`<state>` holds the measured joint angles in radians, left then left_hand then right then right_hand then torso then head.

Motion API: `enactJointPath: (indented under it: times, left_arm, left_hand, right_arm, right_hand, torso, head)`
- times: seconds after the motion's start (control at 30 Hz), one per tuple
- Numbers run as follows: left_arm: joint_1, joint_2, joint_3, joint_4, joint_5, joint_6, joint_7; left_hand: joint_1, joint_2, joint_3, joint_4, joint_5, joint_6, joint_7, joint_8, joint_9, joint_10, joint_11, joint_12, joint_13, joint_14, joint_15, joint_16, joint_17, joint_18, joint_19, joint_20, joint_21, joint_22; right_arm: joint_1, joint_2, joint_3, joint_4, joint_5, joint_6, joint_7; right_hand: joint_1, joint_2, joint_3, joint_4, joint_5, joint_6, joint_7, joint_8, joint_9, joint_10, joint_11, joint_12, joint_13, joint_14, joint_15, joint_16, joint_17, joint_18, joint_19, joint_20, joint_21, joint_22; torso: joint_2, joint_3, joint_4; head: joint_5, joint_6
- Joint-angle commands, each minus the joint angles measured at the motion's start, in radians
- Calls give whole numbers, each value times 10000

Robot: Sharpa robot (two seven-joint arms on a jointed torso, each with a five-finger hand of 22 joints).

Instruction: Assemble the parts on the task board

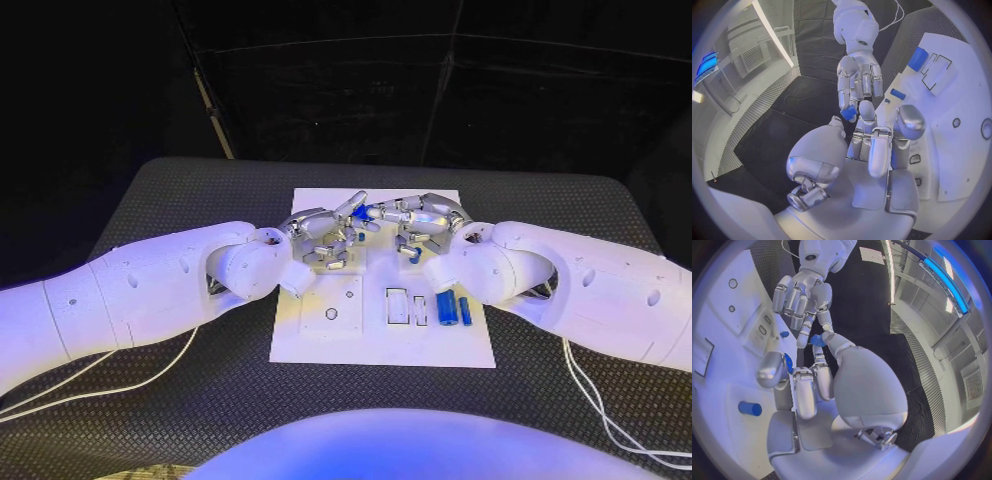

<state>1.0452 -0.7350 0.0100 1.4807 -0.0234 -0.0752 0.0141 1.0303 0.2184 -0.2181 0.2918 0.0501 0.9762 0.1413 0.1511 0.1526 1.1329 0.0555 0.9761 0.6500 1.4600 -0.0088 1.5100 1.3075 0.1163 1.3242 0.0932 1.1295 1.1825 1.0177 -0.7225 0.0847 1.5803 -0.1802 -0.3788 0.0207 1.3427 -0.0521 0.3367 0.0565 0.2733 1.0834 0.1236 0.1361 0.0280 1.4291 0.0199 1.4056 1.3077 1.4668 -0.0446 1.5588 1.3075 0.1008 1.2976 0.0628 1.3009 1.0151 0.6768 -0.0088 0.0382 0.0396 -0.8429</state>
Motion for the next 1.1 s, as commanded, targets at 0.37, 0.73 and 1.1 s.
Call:
enactJointPath:
  times: [0.37,0.73,1.1]
  left_arm:
    - [13,-5,10,35,257,155,622]
    - [13,-38,10,1,266,123,629]
    - [12,-71,10,-12,306,-42,758]
  left_hand:
    - [-140,214,-169,-7,-31,128,-36,94,-33,140,2,169,128,835,-52,103,1899,-136,127,-2,190,130]
    - [-132,322,-180,-22,-30,146,-43,103,-45,156,-5,194,139,839,-58,112,1909,-138,130,-7,213,152]
    - [-106,362,-179,-37,-29,152,-45,106,-51,164,-8,207,149,841,-61,115,1912,-139,130,-9,222,162]
  right_arm:
    - [21,19,9,-59,-246,232,-11]
    - [23,-18,9,-84,-360,232,40]
    - [28,-55,9,-97,-561,256,-53]
  right_hand:
    - [-13,102,18,-11,82,221,-166,400,456,-16,69,19,614,1003,34,37,2473,42,-17,47,9,-16]
    - [-13,102,18,-11,82,221,-166,400,456,-16,69,19,614,1003,34,37,2473,42,-17,47,9,-16]
    - [-10,106,15,-22,90,222,-167,404,458,-7,69,32,631,1003,35,39,2475,44,-21,47,5,-23]
  torso:
    - [-6,3,0]
    - [-1,4,-2]
    - [4,-1,0]
  head:
    - [6,-9]
    - [4,26]
    - [-33,43]
